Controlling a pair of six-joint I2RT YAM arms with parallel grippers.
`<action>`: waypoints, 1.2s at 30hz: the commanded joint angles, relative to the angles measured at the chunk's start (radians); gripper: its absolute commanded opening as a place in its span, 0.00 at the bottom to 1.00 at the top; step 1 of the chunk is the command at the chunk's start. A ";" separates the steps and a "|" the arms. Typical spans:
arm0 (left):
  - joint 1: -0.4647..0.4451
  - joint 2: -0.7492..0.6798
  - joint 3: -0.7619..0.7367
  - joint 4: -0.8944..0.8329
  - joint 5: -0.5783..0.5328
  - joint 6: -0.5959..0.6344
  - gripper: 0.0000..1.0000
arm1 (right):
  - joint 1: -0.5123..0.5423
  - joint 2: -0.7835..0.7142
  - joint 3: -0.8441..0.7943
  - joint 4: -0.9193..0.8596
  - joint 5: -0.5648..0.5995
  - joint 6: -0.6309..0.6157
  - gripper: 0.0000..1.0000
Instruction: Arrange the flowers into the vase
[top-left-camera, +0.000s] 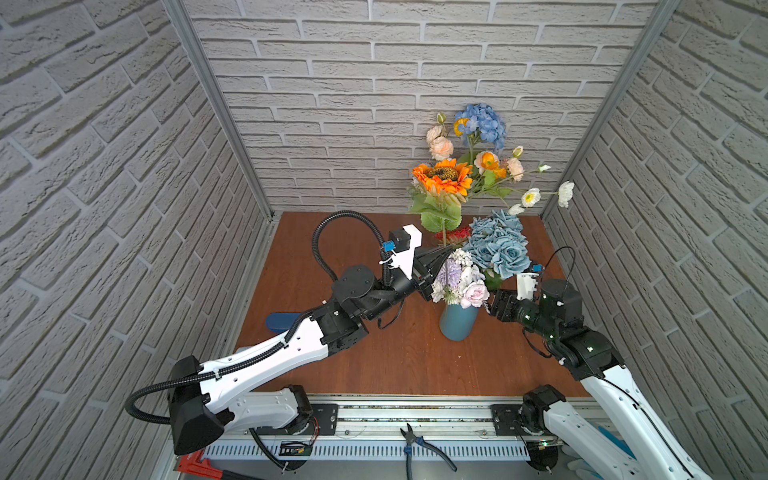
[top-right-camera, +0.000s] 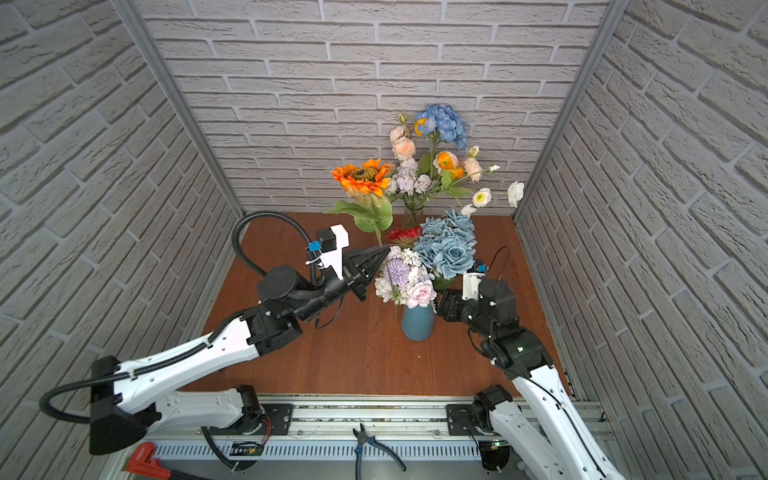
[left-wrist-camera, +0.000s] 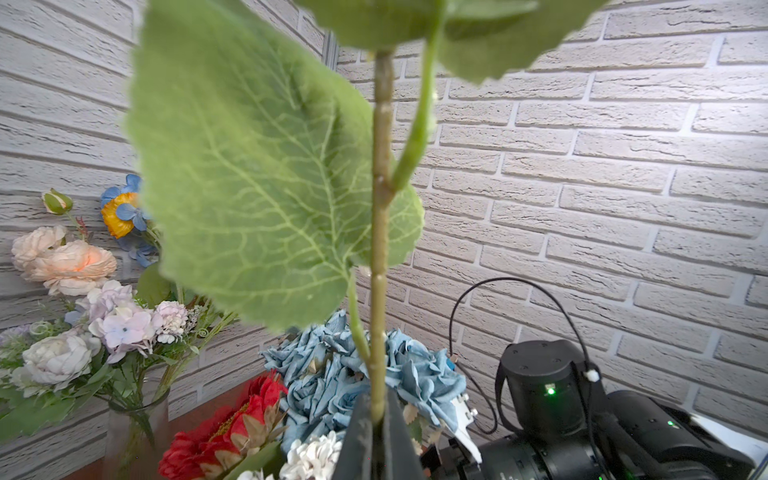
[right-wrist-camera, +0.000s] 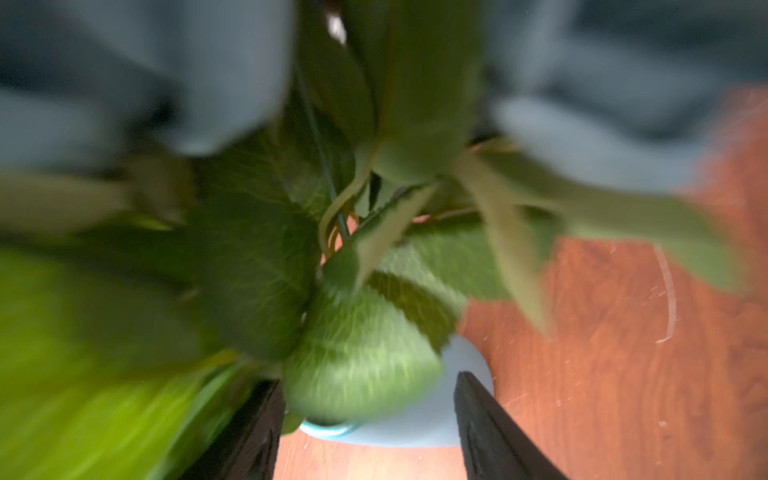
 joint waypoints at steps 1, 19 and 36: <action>-0.027 0.018 0.052 0.128 0.046 -0.025 0.00 | 0.016 -0.010 -0.005 0.029 0.031 0.009 0.67; -0.144 0.146 0.127 0.317 -0.014 0.198 0.00 | 0.016 -0.066 -0.015 -0.005 0.148 -0.017 0.67; -0.175 0.236 0.105 0.515 -0.042 0.419 0.00 | 0.016 -0.083 0.012 -0.008 0.172 -0.041 0.66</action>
